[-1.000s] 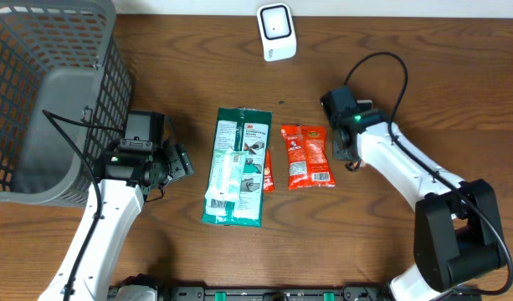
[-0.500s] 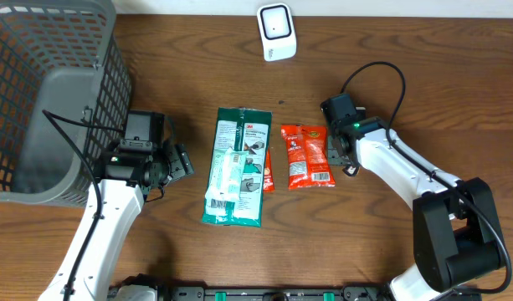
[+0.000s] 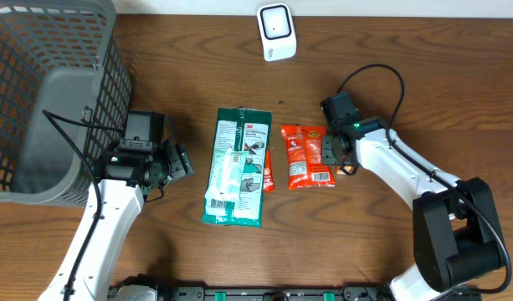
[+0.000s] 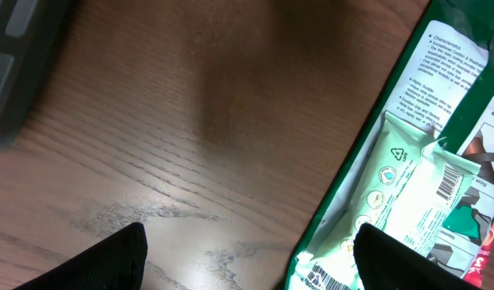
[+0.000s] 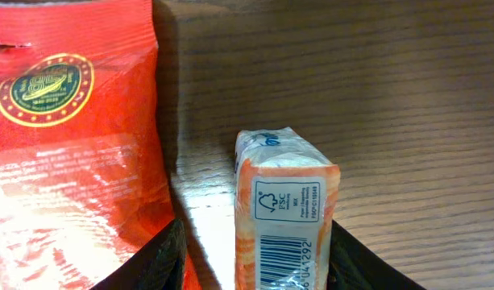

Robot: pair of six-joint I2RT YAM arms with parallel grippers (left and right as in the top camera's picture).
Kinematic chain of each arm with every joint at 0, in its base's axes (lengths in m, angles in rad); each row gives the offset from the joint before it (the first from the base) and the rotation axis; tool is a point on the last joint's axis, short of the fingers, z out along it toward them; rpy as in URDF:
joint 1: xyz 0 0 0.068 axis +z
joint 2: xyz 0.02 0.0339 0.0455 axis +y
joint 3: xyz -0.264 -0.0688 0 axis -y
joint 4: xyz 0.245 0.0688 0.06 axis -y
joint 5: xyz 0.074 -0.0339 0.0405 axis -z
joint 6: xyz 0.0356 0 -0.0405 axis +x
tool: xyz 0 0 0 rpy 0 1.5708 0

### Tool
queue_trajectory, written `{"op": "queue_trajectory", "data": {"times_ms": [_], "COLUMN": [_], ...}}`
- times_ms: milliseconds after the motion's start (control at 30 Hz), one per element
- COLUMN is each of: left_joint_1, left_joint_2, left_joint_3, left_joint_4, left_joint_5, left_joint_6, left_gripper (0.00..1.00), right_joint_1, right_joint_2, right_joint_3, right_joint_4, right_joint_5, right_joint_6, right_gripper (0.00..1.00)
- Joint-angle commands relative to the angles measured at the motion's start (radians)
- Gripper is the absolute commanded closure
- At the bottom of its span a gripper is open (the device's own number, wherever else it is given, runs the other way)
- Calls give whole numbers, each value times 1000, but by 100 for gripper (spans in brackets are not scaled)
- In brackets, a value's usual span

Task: Scan the item barcode

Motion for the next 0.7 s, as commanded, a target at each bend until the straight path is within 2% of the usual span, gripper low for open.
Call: {"op": "queue_trajectory", "data": {"times_ms": [0,233,267,433,600,667], "left_joint_1": [4,4,4,4,4,4], "left_joint_2": [2,2,2,2,2,2], "left_joint_3": [10,10,10,10,10,10], "left_joint_4": [-3,-3,-3,-3,-3,-3], "left_joint_5": [-16,-16,-16,-16,-16,-16], "left_joint_6": [-2,-2,-2,-2,-2,-2], "left_gripper": [17,17,17,17,17,18], "right_joint_1": [-6,-22,-27,-58,-96,-116], "right_joint_2": [-5,-7,-7,-7,-7,-7], "right_joint_3": [13,78,83,83,83,84], "right_joint_4": [-24,-98,-105,-128,-143,-144], "right_joint_5": [-18,6,6,8,9,18], "right_joint_6": [1,-47,-47,-47,-48,-92], "right_gripper": [53,53,56,83,86,93]}}
